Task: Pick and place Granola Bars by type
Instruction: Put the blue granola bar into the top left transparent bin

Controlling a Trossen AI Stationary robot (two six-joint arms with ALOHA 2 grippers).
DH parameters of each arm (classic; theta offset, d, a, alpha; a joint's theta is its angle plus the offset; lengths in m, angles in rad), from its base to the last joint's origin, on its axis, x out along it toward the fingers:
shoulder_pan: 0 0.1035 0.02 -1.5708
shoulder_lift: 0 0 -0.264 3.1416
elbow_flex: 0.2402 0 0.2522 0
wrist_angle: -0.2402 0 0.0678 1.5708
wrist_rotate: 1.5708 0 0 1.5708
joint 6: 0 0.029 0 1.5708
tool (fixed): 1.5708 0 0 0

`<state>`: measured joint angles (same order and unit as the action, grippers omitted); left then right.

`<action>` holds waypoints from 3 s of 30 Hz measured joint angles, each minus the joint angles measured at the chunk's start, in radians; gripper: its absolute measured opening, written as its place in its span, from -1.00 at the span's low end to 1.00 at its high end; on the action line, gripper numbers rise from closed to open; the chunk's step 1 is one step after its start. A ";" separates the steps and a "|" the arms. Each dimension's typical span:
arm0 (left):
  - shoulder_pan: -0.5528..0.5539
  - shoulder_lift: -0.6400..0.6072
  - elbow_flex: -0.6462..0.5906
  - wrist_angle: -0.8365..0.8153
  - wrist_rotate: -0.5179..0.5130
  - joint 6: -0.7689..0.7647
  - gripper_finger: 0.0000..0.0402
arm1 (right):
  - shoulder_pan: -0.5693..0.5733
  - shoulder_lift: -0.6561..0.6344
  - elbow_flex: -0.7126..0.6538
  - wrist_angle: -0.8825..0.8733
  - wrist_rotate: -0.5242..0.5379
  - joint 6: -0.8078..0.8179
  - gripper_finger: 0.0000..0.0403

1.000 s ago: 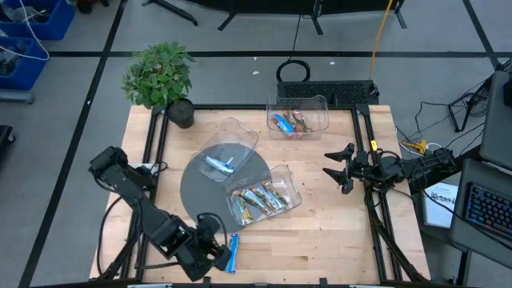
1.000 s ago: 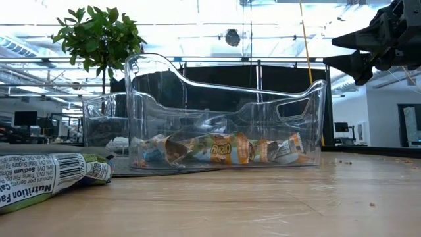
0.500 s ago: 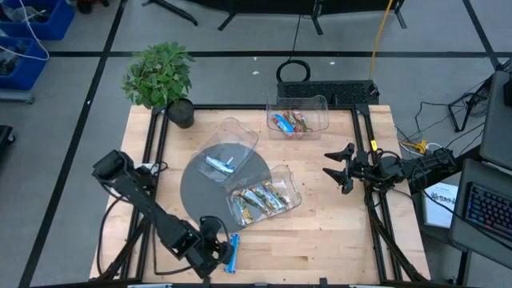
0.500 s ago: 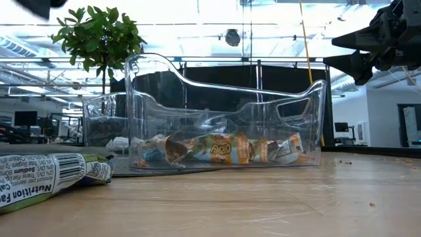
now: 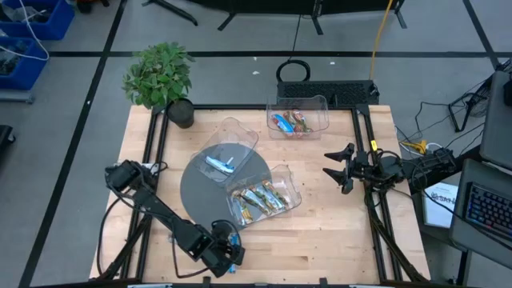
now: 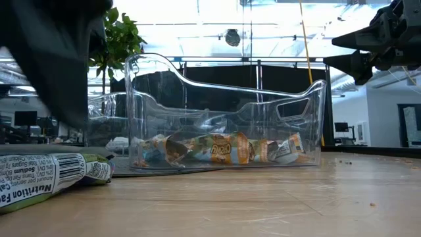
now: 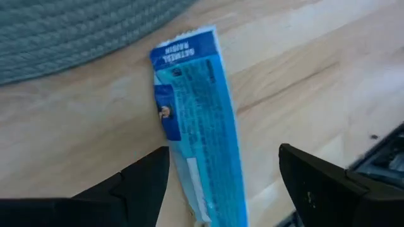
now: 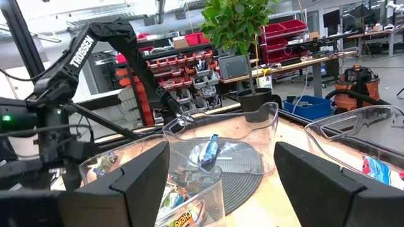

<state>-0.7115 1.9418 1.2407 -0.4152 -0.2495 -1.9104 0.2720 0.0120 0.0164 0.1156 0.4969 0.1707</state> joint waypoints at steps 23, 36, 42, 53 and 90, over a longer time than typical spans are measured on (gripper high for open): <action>0.014 0.046 0.003 -0.039 -0.006 -0.014 -0.11 | 0.000 0.000 0.000 0.000 0.000 0.000 0.38; 0.025 0.050 0.000 -0.054 -0.042 0.046 -0.89 | 0.000 0.000 0.000 0.000 0.000 0.000 0.38; 0.026 0.030 -0.003 -0.081 -0.048 0.025 -0.91 | 0.000 0.000 0.000 0.000 0.000 0.000 0.38; -0.016 -0.149 -0.003 -0.218 -0.116 -0.064 -0.93 | 0.000 0.000 0.000 0.000 0.000 0.000 0.38; 0.623 -0.727 0.001 -0.407 -0.204 1.169 -0.96 | 0.000 0.000 0.000 -0.001 0.000 0.000 0.38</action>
<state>-0.0886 1.2152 1.2415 -0.8222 -0.4532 -0.7416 0.2722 0.0124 0.0166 0.1150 0.4967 0.1707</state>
